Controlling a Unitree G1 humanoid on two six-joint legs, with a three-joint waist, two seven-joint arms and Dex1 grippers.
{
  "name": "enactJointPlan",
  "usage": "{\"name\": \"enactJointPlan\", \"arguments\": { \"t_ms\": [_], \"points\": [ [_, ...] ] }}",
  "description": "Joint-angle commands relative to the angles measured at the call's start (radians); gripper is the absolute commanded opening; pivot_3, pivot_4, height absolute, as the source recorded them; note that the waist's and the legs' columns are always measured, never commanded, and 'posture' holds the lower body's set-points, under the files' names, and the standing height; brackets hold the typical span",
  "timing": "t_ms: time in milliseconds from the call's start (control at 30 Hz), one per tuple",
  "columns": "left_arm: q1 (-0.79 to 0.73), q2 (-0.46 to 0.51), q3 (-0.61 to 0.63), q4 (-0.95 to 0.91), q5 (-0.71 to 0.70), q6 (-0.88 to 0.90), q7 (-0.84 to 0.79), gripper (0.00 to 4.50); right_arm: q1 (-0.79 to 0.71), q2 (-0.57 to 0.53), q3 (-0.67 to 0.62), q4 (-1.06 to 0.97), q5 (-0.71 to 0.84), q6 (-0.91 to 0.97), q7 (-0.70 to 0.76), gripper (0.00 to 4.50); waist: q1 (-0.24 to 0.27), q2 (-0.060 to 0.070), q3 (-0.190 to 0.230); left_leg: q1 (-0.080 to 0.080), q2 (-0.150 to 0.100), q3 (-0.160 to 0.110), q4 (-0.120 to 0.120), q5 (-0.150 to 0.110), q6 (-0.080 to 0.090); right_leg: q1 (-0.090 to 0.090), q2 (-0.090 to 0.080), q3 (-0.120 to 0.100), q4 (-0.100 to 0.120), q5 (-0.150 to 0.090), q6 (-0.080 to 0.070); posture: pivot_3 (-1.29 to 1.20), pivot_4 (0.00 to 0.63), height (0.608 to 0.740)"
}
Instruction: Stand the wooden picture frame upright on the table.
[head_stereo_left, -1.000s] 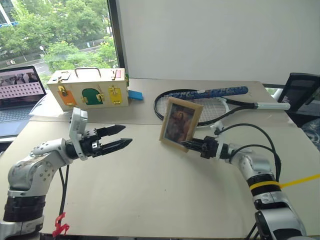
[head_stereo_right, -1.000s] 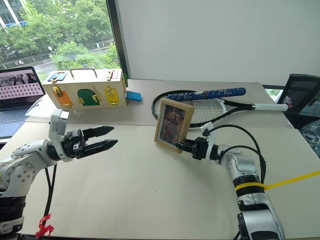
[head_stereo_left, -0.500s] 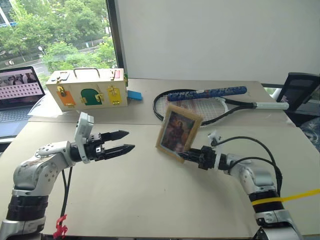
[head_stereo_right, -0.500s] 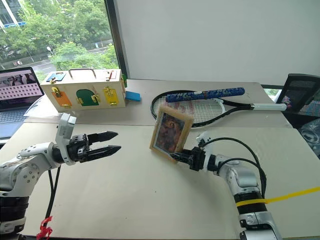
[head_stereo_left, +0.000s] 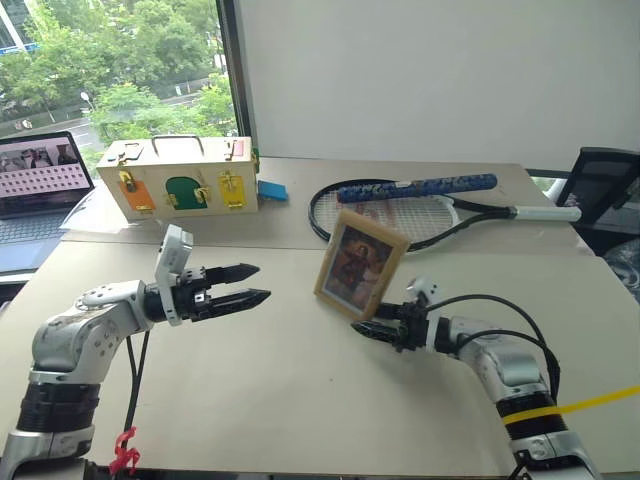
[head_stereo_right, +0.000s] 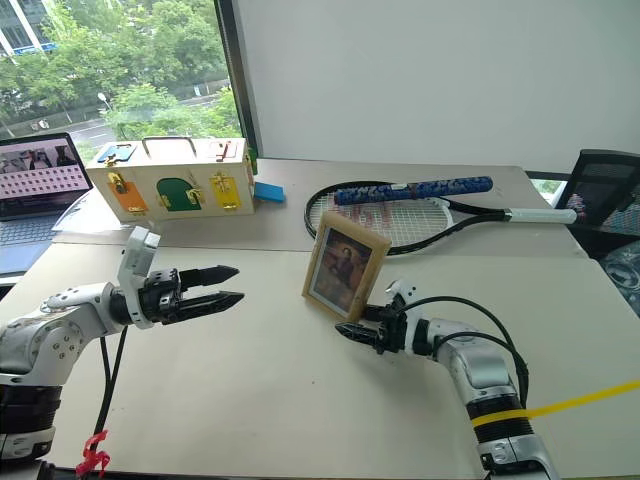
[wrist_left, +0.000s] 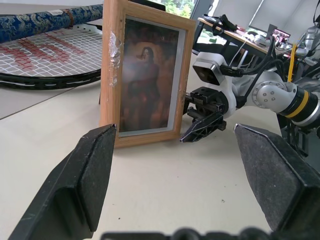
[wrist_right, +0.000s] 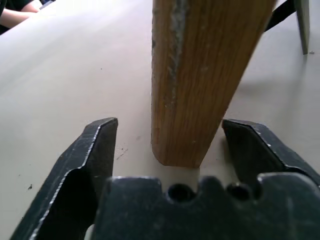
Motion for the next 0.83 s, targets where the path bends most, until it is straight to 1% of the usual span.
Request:
{"name": "enactJointPlan", "arguments": {
  "t_ms": [33, 133, 200, 233, 267, 333, 400, 467, 533, 567, 700, 833],
  "points": [
    [0.015, 0.013, 0.031, -0.032, -0.004, 0.003, 0.023, 4.04, 0.09, -0.08, -0.138, -0.061, 0.079, 0.021, 0.041, 4.47, 0.01, 0.0, 0.0, 0.0, 0.0, 0.0, 0.0, 0.0, 0.0, 0.0, 0.0, 0.0, 0.0, 0.0, 0.0, 0.0, 0.15, 0.72],
    [0.049, 0.002, 0.04, -0.035, 0.034, -0.038, 0.064, 4.04, 0.187, -0.126, -0.227, -0.138, 0.138, 0.044, 0.052, 4.47, 0.01, 0.0, 0.0, 0.0, 0.0, 0.0, -0.001, -0.001, 0.001, 0.0, 0.0, 0.0, -0.001, 0.0, 0.0, 0.0, 0.15, 0.72],
    [0.047, -0.014, 0.026, 0.014, 0.08, -0.038, 0.129, 4.04, 0.245, -0.131, -0.267, -0.184, 0.112, 0.003, -0.003, 4.47, 0.008, 0.0, 0.0, 0.0, 0.0, 0.0, -0.001, -0.001, 0.001, 0.0, 0.0, 0.0, -0.001, 0.0, 0.0, 0.0, 0.15, 0.72],
    [0.044, -0.031, 0.009, 0.048, 0.135, -0.081, 0.171, 4.04, 0.264, -0.113, -0.301, -0.208, 0.124, -0.015, -0.033, 4.47, 0.005, 0.0, 0.0, 0.0, 0.0, 0.0, 0.0, -0.001, 0.001, 0.0, 0.0, 0.0, -0.001, 0.0, 0.0, 0.0, 0.15, 0.72],
    [0.055, -0.053, -0.013, 0.071, 0.21, -0.162, 0.214, 4.04, 0.277, -0.099, -0.338, -0.243, 0.144, -0.022, -0.062, 4.47, 0.004, 0.0, 0.0, 0.0, 0.0, 0.0, 0.0, -0.001, 0.001, 0.0, 0.0, 0.0, -0.001, 0.0, 0.0, 0.0, 0.15, 0.72],
    [0.077, -0.087, -0.027, 0.083, 0.293, -0.277, 0.258, 4.04, 0.293, -0.08, -0.379, -0.293, 0.153, -0.045, -0.105, 4.47, 0.002, 0.001, 0.0, 0.001, 0.0, 0.0, 0.0, -0.001, 0.001, 0.0, 0.0, 0.001, -0.001, 0.0, 0.0, 0.0, 0.15, 0.72],
    [0.09, -0.121, -0.006, 0.071, 0.285, -0.281, 0.285, 4.04, 0.318, -0.085, -0.381, -0.332, 0.11, -0.085, -0.132, 4.47, 0.002, 0.001, 0.0, 0.001, 0.0, 0.001, 0.0, -0.001, 0.001, 0.0, 0.0, 0.001, -0.001, 0.0, 0.0, 0.0, 0.15, 0.72],
    [0.102, -0.145, -0.022, 0.073, 0.346, -0.338, 0.331, 4.04, 0.35, -0.12, -0.366, -0.38, 0.052, -0.122, -0.14, 4.47, 0.008, 0.001, 0.0, 0.0, 0.0, 0.001, 0.0, -0.001, 0.001, 0.0, 0.0, 0.001, -0.001, 0.0, 0.0, 0.0, 0.15, 0.72],
    [0.111, -0.168, -0.047, 0.074, 0.434, -0.412, 0.403, 4.04, 0.327, -0.104, -0.403, -0.418, 0.09, -0.086, -0.209, 4.47, 0.011, 0.001, -0.001, 0.0, 0.0, 0.001, 0.0, -0.001, 0.001, 0.0, 0.0, 0.001, -0.001, 0.0, 0.0, 0.0, 0.15, 0.72],
    [0.112, -0.18, -0.046, 0.075, 0.445, -0.425, 0.42, 4.04, 0.321, -0.095, -0.411, -0.431, 0.103, -0.075, -0.235, 4.47, 0.012, 0.001, -0.001, 0.0, 0.0, 0.001, 0.0, -0.001, 0.001, 0.0, 0.0, 0.001, -0.002, 0.0, 0.0, 0.0, 0.15, 0.72],
    [0.099, -0.237, -0.06, 0.059, 0.443, -0.379, 0.469, 4.04, 0.358, -0.055, -0.351, -0.466, 0.074, -0.094, -0.272, 4.47, 0.012, 0.001, -0.001, 0.0, 0.0, 0.001, 0.001, -0.001, 0.001, 0.001, 0.0, 0.001, -0.002, 0.0, 0.0, 0.0, 0.15, 0.72],
    [0.096, -0.28, -0.046, 0.029, 0.411, -0.314, 0.518, 4.04, 0.355, -0.036, -0.34, -0.448, 0.062, -0.112, -0.289, 4.47, 0.011, 0.001, -0.001, 0.0, 0.0, 0.001, 0.001, -0.001, 0.001, 0.001, 0.0, 0.001, -0.001, 0.0, 0.0, 0.0, 0.15, 0.72]
  ]
}}
